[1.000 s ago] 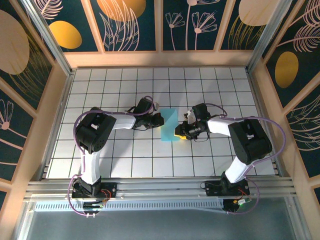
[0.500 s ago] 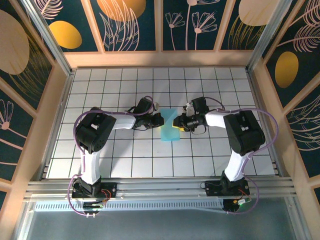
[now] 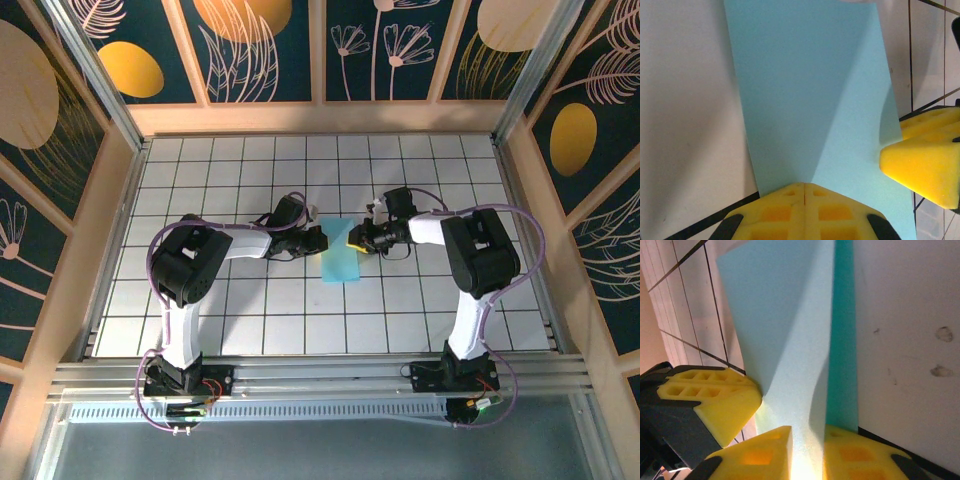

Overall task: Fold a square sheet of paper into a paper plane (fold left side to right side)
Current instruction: Fold the triangle a second time at the center of the table.

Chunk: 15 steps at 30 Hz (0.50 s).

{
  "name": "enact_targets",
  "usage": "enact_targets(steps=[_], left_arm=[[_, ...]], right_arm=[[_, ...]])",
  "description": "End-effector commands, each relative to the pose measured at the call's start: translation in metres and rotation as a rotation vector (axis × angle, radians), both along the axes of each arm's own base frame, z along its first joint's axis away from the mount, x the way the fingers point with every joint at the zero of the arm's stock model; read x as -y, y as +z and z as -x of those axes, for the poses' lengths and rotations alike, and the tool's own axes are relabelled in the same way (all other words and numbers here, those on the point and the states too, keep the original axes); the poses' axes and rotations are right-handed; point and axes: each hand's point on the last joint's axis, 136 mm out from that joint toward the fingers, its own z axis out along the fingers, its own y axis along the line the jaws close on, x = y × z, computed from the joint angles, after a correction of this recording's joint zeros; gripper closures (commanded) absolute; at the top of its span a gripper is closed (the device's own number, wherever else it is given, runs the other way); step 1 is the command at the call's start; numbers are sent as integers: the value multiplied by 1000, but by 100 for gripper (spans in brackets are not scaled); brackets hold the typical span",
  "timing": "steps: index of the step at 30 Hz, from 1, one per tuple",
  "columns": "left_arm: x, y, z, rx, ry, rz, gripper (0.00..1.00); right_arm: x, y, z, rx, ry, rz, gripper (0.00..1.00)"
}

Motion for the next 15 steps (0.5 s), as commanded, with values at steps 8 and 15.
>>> enact_targets(steps=[8, 15], left_arm=[[-10, 35, -5, 136, 5, -28, 77], [-8, 67, 14, 305, -53, -133, 62]], right_arm=[[-1, 9, -1, -2, 6, -34, 100], [0, 16, 1, -28, -15, -37, 100]])
